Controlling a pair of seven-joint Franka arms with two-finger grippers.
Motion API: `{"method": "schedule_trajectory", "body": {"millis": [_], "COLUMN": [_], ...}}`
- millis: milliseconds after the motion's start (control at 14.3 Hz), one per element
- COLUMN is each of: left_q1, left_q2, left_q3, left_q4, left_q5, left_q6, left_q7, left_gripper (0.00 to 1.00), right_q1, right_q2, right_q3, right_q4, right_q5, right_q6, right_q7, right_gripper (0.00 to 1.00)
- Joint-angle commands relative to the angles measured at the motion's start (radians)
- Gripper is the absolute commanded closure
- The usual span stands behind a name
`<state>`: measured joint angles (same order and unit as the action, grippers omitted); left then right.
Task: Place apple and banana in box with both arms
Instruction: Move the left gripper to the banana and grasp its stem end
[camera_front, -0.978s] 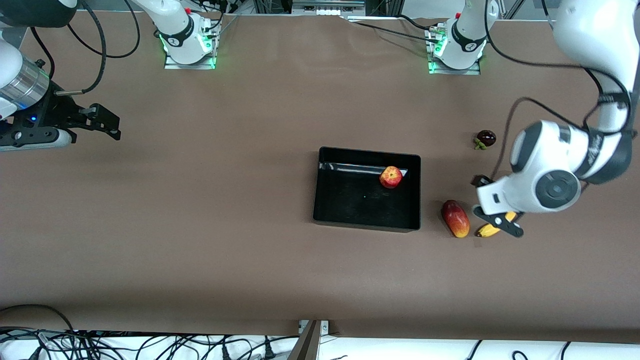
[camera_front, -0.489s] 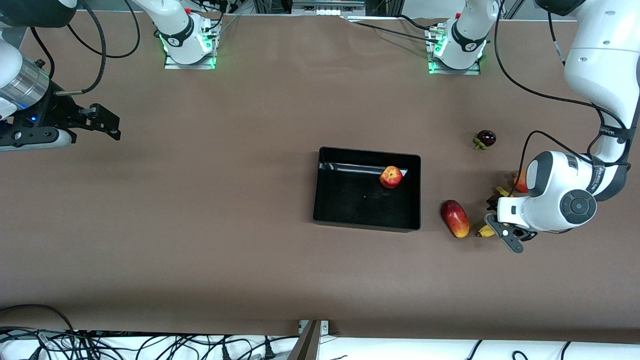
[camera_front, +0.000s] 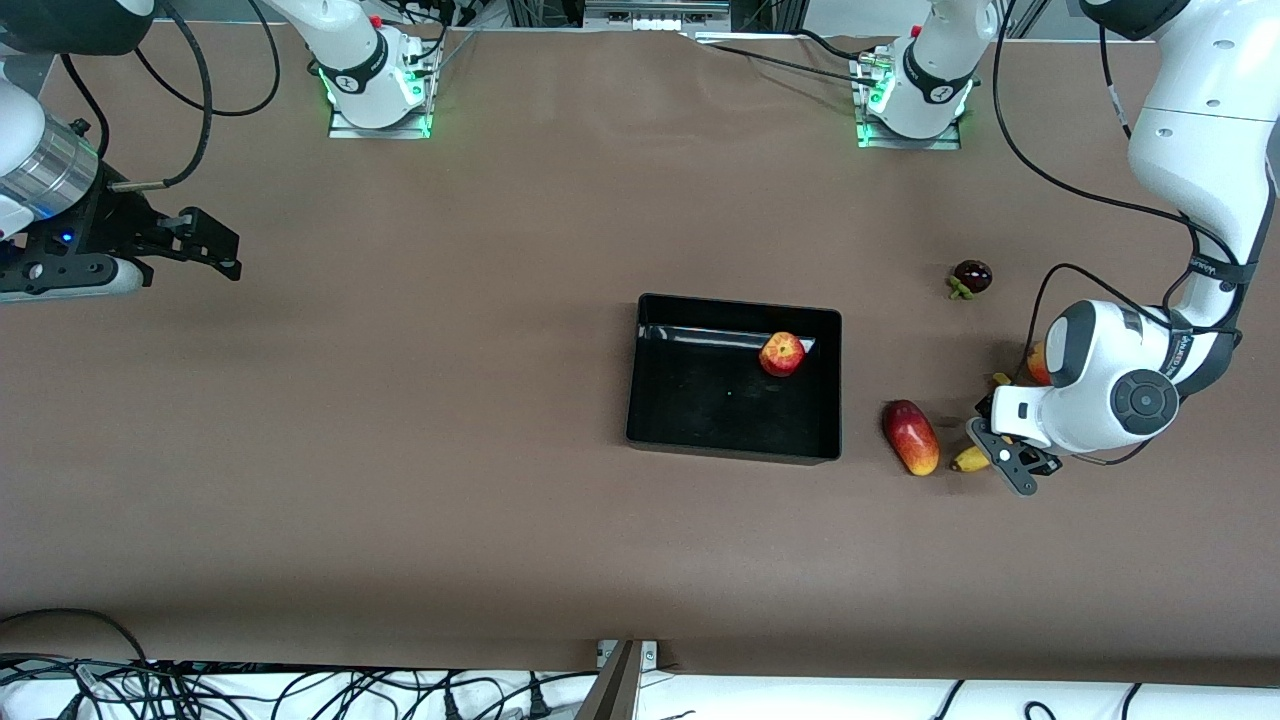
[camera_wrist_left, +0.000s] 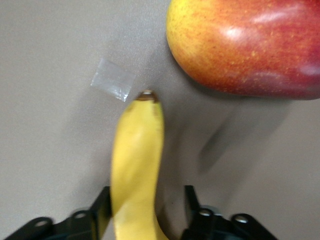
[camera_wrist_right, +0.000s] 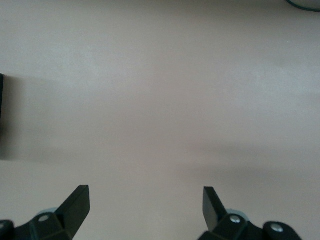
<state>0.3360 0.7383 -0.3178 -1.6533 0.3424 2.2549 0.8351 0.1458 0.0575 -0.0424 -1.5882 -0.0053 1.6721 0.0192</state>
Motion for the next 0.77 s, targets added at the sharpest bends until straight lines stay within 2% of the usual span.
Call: {"method": "schedule_trajectory", "body": {"millis": [0,140,349,699], "left_q1": [0.006,0.006,-0.02,-0.191], "left_q2": [-0.023,-0.027,-0.069,-0.094], "left_q3": [-0.009,-0.012,-0.023,-0.044], "left_q4": [-0.01,-0.003,0.041,0.306], "left_q5": [0.021,0.02,0.009,-0.028], "left_q6": [-0.015,-0.041,-0.193,-0.616], "left_q7": [0.019,0.01,-0.02,-0.302], "left_gripper": [1.0,1.0,1.0,0.99], "right_q1": [-0.015,-0.015,-0.015,-0.015], "right_q2": [0.004,0.004,0.004,0.005], "right_q3": [0.013,0.013,0.013,0.013], "right_q4": [0.016,0.016,0.016,0.016], "right_q5": [-0.004,-0.004,-0.004,-0.004], "right_q6": [-0.008,-0.008,-0.008,-0.008], "right_q7": [0.001,0.001,0.001,0.001], "right_gripper": [0.0,0.0,0.0,0.0]}}
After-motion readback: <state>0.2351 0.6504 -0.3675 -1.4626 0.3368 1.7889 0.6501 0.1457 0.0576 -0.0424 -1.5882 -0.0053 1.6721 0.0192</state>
